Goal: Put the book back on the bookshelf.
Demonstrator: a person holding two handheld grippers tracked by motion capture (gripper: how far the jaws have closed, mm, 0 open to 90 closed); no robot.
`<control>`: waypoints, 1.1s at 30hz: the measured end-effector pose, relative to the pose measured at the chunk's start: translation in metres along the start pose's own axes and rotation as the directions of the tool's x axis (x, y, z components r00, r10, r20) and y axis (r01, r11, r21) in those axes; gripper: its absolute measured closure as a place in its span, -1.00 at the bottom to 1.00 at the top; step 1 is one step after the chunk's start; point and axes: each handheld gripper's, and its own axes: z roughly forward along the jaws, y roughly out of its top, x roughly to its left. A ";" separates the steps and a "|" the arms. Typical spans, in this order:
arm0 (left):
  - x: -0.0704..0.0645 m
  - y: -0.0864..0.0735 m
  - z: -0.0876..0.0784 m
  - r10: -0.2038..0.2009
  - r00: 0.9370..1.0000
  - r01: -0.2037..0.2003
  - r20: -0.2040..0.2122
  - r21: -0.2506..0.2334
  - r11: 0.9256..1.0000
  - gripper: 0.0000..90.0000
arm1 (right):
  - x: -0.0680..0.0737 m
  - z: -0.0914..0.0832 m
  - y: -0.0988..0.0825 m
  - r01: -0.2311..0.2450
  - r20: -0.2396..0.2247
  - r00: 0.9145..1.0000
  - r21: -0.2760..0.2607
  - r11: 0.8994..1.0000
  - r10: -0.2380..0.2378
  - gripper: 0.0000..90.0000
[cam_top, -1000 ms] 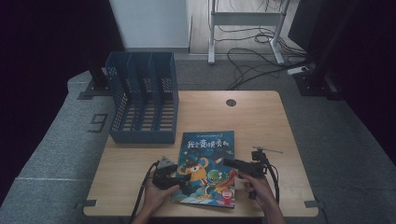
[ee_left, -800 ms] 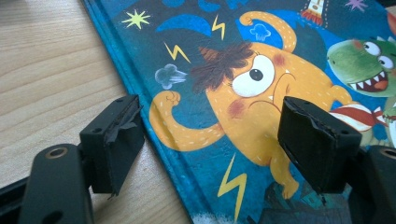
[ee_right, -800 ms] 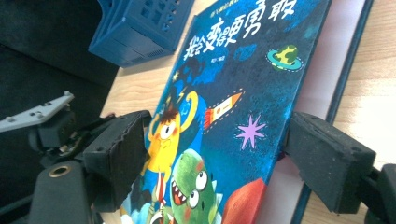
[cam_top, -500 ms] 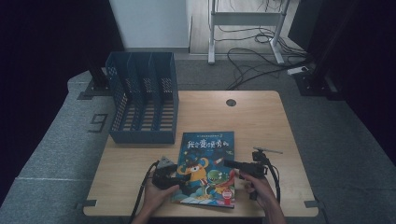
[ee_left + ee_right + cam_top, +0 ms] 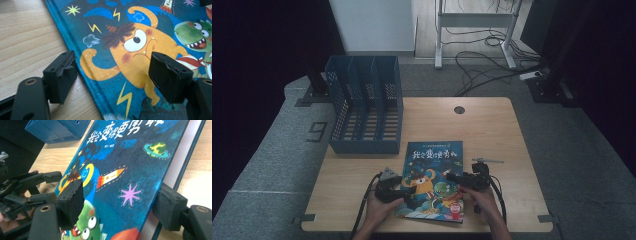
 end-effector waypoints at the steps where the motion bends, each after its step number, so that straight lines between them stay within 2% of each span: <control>1: 0.000 0.000 0.000 0.000 1.000 0.000 0.001 0.000 1.000 -0.50 | -0.001 0.001 0.001 0.002 -0.002 1.000 -0.004 1.000 -0.002 -0.33; 8: 0.000 0.000 0.000 0.001 1.000 -0.001 -0.001 0.000 1.000 -0.50 | -0.010 0.003 0.005 0.002 0.006 1.000 -0.034 0.999 -0.001 -0.24; 14: 0.000 0.000 0.000 0.010 1.000 -0.010 -0.002 0.004 1.000 -0.50 | -0.015 0.008 0.017 0.009 0.045 0.999 -0.049 0.999 -0.007 -0.20; 20: 0.000 0.000 0.000 0.013 1.000 -0.013 0.003 0.007 1.000 -0.50 | -0.014 0.013 0.027 0.036 0.030 0.999 -0.039 0.999 -0.035 -0.08; 21: 0.001 0.000 -0.001 0.009 1.000 -0.009 0.008 0.007 1.000 -0.50 | -0.015 0.014 0.029 0.026 0.008 1.000 -0.035 0.999 -0.026 -0.06; 24: 0.003 0.001 -0.001 0.001 1.000 -0.001 0.018 0.005 1.000 -0.51 | -0.016 0.015 0.031 0.021 -0.007 1.000 -0.035 0.999 -0.021 -0.01; 26: 0.003 0.001 -0.001 -0.005 1.000 0.004 0.023 0.004 1.000 -0.51 | -0.016 0.016 0.033 0.030 -0.008 0.999 -0.034 0.999 -0.031 0.07; 27: 0.004 0.001 -0.001 -0.008 1.000 0.008 0.027 0.004 1.000 -0.51 | -0.017 0.016 0.034 0.032 -0.017 0.999 -0.039 0.999 -0.032 0.17; 30: 0.003 0.002 -0.002 -0.002 1.000 0.002 0.025 0.016 1.000 -0.51 | -0.019 0.017 0.035 0.031 -0.022 0.999 -0.034 0.999 -0.032 0.21; 33: 0.002 0.002 -0.003 0.002 1.000 -0.003 0.027 0.021 1.000 -0.52 | -0.021 0.015 0.035 0.022 -0.050 0.998 -0.041 0.999 -0.024 0.30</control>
